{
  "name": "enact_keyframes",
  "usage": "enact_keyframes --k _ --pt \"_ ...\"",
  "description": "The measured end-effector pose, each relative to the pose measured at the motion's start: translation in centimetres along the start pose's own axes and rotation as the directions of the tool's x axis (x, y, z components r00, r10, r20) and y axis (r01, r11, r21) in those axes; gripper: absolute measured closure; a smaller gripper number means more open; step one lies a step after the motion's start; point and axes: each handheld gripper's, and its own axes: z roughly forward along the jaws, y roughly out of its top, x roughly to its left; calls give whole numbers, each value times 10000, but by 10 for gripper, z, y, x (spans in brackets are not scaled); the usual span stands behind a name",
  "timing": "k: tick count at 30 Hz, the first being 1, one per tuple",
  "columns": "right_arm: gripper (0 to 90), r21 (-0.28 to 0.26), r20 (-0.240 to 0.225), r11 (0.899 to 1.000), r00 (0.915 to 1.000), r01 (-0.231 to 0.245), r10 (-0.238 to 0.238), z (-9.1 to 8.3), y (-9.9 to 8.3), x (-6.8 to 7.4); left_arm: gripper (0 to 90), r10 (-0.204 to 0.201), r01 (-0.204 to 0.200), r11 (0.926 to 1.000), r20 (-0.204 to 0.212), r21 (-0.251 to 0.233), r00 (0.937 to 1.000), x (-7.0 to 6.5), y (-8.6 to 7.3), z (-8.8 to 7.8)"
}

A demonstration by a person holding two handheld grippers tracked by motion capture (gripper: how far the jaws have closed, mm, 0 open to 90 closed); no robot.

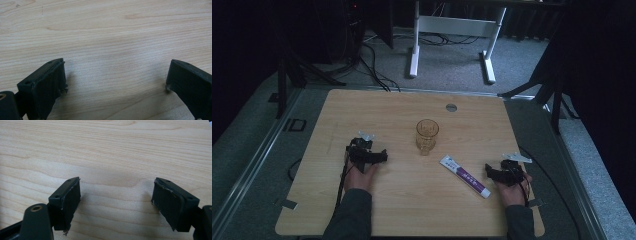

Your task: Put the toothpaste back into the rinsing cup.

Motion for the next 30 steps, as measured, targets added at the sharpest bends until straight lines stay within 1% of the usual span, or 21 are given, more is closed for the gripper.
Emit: enact_keyframes --k 13,15,16,18,19,20,22,25,30 --pt "217 12 -45 10000 10000 51 -51 0 0 0 26 2 -2 10000 6 0 10000 0 0 0" --pt "229 47 -97 9999 9999 104 -103 0 1 -1 26 1 -1 10000 1 1 10000 0 0 0" --pt "245 82 -129 9999 9999 98 -97 0 1 -2 26 1 -1 10000 6 0 10000 0 0 0" --pt "320 204 -118 9998 9999 21 -19 -3 2 -5 26 -1 1 10000 7 -1 10000 0 0 0" --pt "339 259 -226 9996 9997 -53 59 -4 3 -6 26 0 0 10000 7 -1 10000 0 0 0" --pt "378 308 -396 9993 9990 -205 217 -6 3 -7 26 0 0 10000 5 0 10000 0 0 0" --pt "405 405 -651 9986 9972 -349 375 -9 4 -10 26 -14 14 10000 -15 -1 10000 0 0 0" --pt "426 363 -631 9992 9978 -170 192 -15 6 -11 27 -24 24 10000 -20 1 10000 0 0 0" --pt "430 238 -619 9996 9980 168 -153 -28 13 -13 27 -21 21 10000 -20 1 10000 0 0 0"
